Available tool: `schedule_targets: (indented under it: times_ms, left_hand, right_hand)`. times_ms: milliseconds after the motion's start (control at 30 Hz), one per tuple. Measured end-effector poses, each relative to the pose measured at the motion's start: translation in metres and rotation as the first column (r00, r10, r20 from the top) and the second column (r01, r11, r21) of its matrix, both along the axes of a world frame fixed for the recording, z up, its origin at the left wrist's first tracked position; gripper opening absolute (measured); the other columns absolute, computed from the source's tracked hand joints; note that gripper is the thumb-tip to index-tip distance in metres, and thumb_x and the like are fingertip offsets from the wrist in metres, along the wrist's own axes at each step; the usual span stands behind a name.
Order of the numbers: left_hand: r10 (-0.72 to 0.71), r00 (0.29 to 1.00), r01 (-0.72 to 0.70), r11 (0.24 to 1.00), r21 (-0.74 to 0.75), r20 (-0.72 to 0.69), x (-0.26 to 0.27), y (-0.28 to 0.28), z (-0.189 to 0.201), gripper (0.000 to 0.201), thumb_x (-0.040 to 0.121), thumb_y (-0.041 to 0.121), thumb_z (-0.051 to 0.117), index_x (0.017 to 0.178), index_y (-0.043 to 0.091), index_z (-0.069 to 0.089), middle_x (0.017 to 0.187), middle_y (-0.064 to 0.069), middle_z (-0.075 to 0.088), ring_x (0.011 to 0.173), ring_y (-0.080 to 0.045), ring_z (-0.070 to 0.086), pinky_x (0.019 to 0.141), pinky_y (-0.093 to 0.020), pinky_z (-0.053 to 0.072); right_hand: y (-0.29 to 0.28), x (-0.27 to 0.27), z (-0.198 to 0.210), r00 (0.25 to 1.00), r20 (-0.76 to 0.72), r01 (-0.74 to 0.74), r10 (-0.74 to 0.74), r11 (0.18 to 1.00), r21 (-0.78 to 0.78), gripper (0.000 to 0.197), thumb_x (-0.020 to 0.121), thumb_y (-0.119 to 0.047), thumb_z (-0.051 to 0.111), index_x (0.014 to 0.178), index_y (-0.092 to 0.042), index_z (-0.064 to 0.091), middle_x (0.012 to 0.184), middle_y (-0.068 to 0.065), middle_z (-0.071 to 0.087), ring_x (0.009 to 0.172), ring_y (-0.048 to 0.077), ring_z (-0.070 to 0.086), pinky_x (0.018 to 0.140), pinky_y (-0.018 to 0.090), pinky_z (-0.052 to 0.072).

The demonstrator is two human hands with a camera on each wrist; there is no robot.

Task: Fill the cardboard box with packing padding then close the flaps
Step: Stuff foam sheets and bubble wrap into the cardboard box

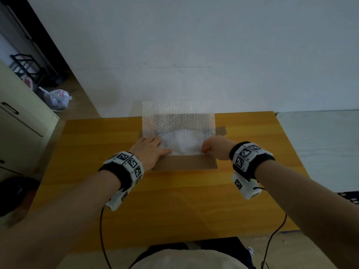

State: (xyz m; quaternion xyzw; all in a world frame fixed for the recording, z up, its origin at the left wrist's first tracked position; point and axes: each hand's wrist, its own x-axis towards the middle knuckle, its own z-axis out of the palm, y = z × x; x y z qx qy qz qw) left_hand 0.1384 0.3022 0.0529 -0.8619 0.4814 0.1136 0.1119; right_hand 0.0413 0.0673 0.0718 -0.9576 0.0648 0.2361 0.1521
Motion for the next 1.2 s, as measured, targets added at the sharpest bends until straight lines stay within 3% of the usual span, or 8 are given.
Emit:
schedule_targets:
  times_ms: [133,200,367,567,833,967,1033,1200]
  left_hand:
    - [-0.009,1.0,0.008,0.998,-0.057,-0.003,-0.001,0.003,0.001,0.039,0.102,0.038,0.022,0.138,0.042,0.037,0.135,-0.003,0.042,0.124,-0.023,0.037,0.106,-0.039,0.03]
    - [0.006,1.0,-0.007,0.999,-0.05,-0.023,-0.004,0.004,0.001,0.042,0.101,0.043,0.02,0.139,0.04,0.037,0.143,-0.006,0.036,0.131,-0.024,0.033,0.11,-0.041,0.027]
    - [-0.004,0.995,0.003,1.0,-0.008,-0.1,-0.008,0.005,-0.01,0.052,0.099,0.048,0.01,0.148,0.033,0.022,0.158,0.001,0.013,0.145,-0.02,0.011,0.119,-0.041,0.007]
    - [0.015,0.988,-0.011,1.0,0.025,-0.156,-0.006,0.007,-0.018,0.054,0.099,0.048,0.005,0.15,0.032,0.014,0.159,0.007,0.007,0.146,-0.013,0.002,0.118,-0.036,-0.004]
    - [0.067,0.994,-0.081,0.981,-0.177,-0.084,-0.01,0.022,-0.02,0.047,0.102,0.034,0.014,0.146,0.022,0.028,0.158,-0.002,0.018,0.146,-0.014,0.008,0.118,-0.033,0.0]
    - [0.173,0.985,-0.175,0.975,-0.134,-0.027,-0.01,0.047,-0.021,0.047,0.099,0.046,0.01,0.144,0.044,0.024,0.159,-0.006,-0.009,0.146,-0.027,-0.011,0.118,-0.044,-0.006]
    - [0.243,0.968,-0.248,0.961,-0.121,-0.054,-0.011,0.055,-0.02,0.047,0.096,0.052,0.007,0.142,0.052,0.018,0.158,-0.011,-0.011,0.144,-0.033,-0.014,0.114,-0.044,-0.01]
    - [0.197,0.972,-0.222,0.947,-0.232,-0.126,-0.019,0.051,-0.022,0.072,0.087,0.055,-0.004,0.143,0.031,0.034,0.155,-0.004,0.025,0.146,-0.025,0.002,0.116,-0.038,0.002]
  right_hand:
    - [-0.006,0.003,0.011,0.95,0.289,0.116,-0.121,0.993,0.033,0.026,0.092,-0.013,0.046,0.11,-0.018,0.065,0.108,0.001,0.068,0.095,0.018,0.062,0.075,0.024,0.047]
    - [-0.008,0.003,0.013,0.91,0.403,0.1,-0.098,0.995,0.015,0.03,0.092,-0.011,0.043,0.113,-0.018,0.063,0.115,0.0,0.065,0.101,0.02,0.062,0.078,0.026,0.048]
    - [-0.006,-0.009,0.006,0.992,0.127,-0.005,0.003,1.0,0.013,0.044,0.095,-0.012,0.033,0.136,-0.02,0.047,0.144,0.003,0.048,0.13,0.023,0.048,0.105,0.037,0.042]
    - [0.009,-0.022,0.001,0.948,-0.221,-0.265,0.229,0.953,-0.15,0.051,0.102,-0.028,0.015,0.151,-0.016,0.007,0.16,0.001,0.004,0.148,0.015,0.008,0.12,0.032,0.002]
    - [0.013,-0.008,-0.014,0.923,-0.344,-0.248,0.173,0.95,-0.19,0.052,0.102,-0.034,0.005,0.151,-0.018,-0.001,0.16,-0.004,-0.007,0.147,0.008,-0.003,0.121,0.031,-0.005]
    - [0.014,-0.011,-0.012,0.93,-0.321,-0.257,0.181,0.942,-0.215,0.052,0.102,-0.032,0.006,0.151,-0.016,0.002,0.16,-0.002,-0.004,0.148,0.009,0.0,0.121,0.033,-0.005]
    - [0.017,-0.012,-0.009,0.929,-0.309,-0.289,0.205,0.922,-0.257,0.051,0.103,-0.029,0.006,0.151,-0.014,0.004,0.16,0.0,-0.002,0.148,0.012,0.002,0.12,0.034,-0.004]
    - [0.018,-0.012,-0.011,0.923,-0.287,-0.343,0.255,0.884,-0.318,0.05,0.103,-0.026,0.01,0.151,-0.01,0.009,0.16,0.004,0.003,0.148,0.016,0.007,0.119,0.038,-0.001]
